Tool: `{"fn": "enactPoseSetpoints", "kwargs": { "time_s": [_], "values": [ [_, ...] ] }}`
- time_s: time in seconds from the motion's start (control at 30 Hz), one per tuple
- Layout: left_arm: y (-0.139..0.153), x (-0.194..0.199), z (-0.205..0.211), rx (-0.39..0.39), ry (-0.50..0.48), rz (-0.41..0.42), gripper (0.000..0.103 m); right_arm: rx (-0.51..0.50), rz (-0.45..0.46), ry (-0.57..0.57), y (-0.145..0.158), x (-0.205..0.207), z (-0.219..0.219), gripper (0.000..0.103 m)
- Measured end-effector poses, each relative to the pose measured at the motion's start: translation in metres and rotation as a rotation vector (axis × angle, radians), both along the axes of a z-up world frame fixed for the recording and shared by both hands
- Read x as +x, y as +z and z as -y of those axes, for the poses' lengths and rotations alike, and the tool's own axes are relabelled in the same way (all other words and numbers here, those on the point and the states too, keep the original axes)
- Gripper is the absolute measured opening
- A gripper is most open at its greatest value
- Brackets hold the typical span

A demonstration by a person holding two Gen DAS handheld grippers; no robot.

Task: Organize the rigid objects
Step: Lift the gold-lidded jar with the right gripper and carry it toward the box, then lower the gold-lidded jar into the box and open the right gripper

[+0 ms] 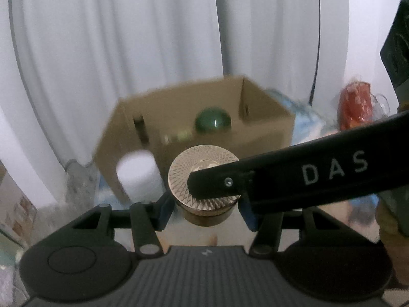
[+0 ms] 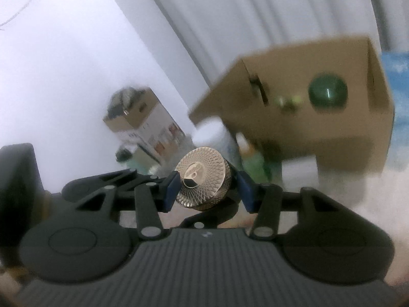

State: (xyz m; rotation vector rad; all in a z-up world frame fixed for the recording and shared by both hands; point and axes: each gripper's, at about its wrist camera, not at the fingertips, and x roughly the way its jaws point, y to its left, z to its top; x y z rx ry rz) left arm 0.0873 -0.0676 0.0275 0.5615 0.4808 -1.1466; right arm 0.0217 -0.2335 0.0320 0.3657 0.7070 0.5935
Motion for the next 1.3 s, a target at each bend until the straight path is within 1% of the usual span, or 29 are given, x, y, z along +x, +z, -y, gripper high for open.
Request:
{"fn": "enactPoseSetpoints", "kwargs": {
  "time_s": [0.1, 0.2, 0.27, 0.37, 0.47, 0.53, 0.7, 0.8, 0.87, 1.03, 1.1, 1.3],
  "values": [
    [0.024, 0.003, 0.018, -0.031, -0.005, 0.009, 0.056, 0.008, 0.056, 0.002, 0.025, 0.009, 0.011, 0.049],
    [0.04, 0.008, 0.039, -0.042, -0.021, 0.008, 0.056, 0.004, 0.086, 0.004, 0.046, 0.026, 0.023, 0.049],
    [0.047, 0.018, 0.06, -0.03, -0.031, -0.013, 0.056, -0.005, 0.088, 0.003, 0.054, 0.041, 0.03, 0.049],
    [0.047, 0.037, 0.095, 0.023, -0.034, -0.072, 0.056, -0.015, 0.053, 0.004, 0.056, 0.072, 0.042, 0.049],
    [0.038, 0.058, 0.13, 0.088, -0.023, -0.166, 0.056, -0.022, -0.021, 0.011, 0.047, 0.109, 0.053, 0.049],
    [0.028, 0.07, 0.149, 0.13, -0.01, -0.211, 0.056, -0.017, -0.083, 0.015, 0.036, 0.133, 0.061, 0.049],
    [-0.003, 0.084, 0.187, 0.24, 0.016, -0.255, 0.056, 0.002, -0.235, 0.029, 0.004, 0.18, 0.072, 0.049],
    [-0.018, 0.1, 0.203, 0.303, 0.037, -0.302, 0.056, -0.009, -0.306, 0.047, -0.013, 0.203, 0.074, 0.049],
    [-0.029, 0.106, 0.205, 0.339, 0.052, -0.327, 0.056, -0.021, -0.34, 0.061, -0.023, 0.212, 0.073, 0.049],
    [-0.05, 0.12, 0.222, 0.415, 0.076, -0.355, 0.056, -0.046, -0.42, 0.101, -0.044, 0.233, 0.068, 0.05],
    [-0.059, 0.129, 0.232, 0.433, 0.083, -0.373, 0.056, -0.054, -0.445, 0.114, -0.05, 0.243, 0.068, 0.05],
    [-0.076, 0.139, 0.243, 0.488, 0.1, -0.407, 0.056, -0.072, -0.505, 0.142, -0.065, 0.259, 0.064, 0.05]
  ]
}}
